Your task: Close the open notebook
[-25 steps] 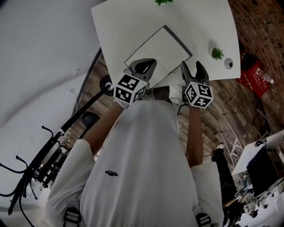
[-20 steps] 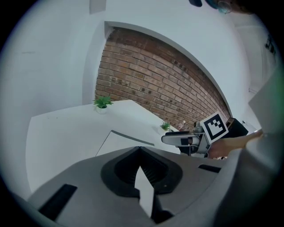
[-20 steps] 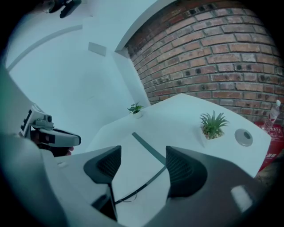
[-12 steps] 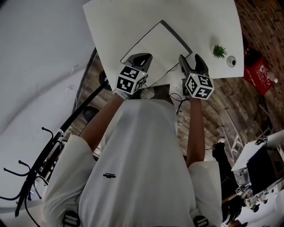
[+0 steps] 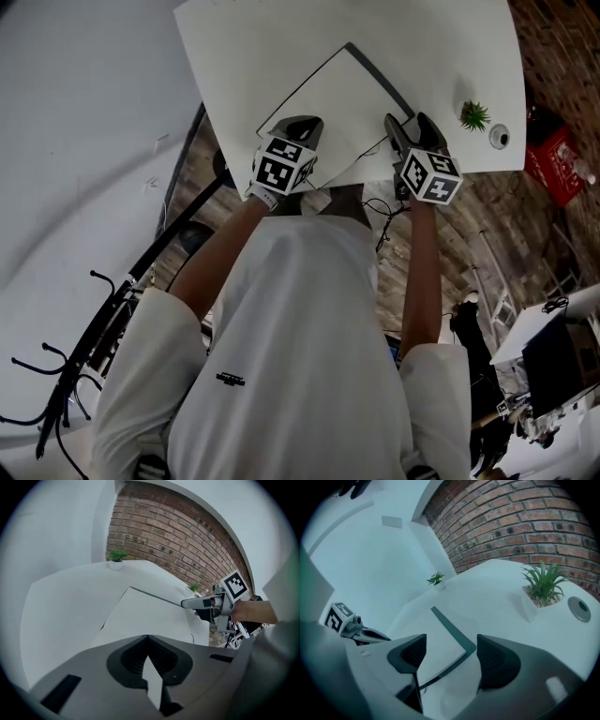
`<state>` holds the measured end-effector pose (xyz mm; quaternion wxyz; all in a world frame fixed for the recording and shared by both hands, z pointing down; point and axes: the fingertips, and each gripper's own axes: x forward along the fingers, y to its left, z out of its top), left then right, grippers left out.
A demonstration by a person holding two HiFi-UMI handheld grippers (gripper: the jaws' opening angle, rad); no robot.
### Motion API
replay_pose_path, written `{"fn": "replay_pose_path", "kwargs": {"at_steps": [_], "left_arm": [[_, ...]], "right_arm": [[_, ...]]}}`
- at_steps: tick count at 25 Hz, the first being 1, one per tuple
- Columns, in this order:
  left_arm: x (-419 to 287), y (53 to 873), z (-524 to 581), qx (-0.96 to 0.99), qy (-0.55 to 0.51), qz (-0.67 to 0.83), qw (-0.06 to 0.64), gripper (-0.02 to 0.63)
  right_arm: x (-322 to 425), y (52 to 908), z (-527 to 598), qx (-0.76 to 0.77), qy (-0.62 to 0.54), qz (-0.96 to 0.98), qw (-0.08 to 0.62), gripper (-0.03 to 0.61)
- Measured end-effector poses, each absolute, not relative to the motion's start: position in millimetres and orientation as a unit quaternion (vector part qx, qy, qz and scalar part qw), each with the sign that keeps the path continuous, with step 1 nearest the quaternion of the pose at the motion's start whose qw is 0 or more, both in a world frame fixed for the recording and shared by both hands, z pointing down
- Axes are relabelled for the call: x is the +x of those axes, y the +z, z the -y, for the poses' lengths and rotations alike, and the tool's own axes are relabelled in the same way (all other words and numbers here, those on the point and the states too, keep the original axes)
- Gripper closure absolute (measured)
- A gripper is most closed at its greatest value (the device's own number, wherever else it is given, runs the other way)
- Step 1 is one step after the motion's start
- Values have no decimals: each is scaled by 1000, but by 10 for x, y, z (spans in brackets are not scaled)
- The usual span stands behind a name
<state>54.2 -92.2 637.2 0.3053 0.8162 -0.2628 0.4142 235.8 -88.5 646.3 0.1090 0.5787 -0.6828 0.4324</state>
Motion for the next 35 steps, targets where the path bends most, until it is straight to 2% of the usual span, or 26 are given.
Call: {"fn": "replay_pose_path", "kwargs": {"at_steps": [11,17,20,21,22,27,30,35], "left_arm": [[400,6705,821,786,433,274,346,604],[424,6718,816,792,434,263,340,604],[423,6716,810,794,435,261,336,604],[421,6714,810,794,436,261,333,604],[419,6711,811,795,437,262,330,605],[425,6697,818,797,437,264,324,604],[407,6695,814,796,434,269,325,604],[416,6698,823,794,425,273,339,604]], "right_arm": [[2315,6557,855,564,445,686,115,239],[2311,6578,855,559,456,682,125,239],[2280,6571,850,543,485,677,109,239],[2241,6569,842,533,501,675,98,252],[2196,6570,834,524,512,675,90,308],[2181,6579,815,528,501,678,99,332],[2231,6611,808,530,495,678,117,419],[2265,6538,810,546,476,680,118,482]]}}
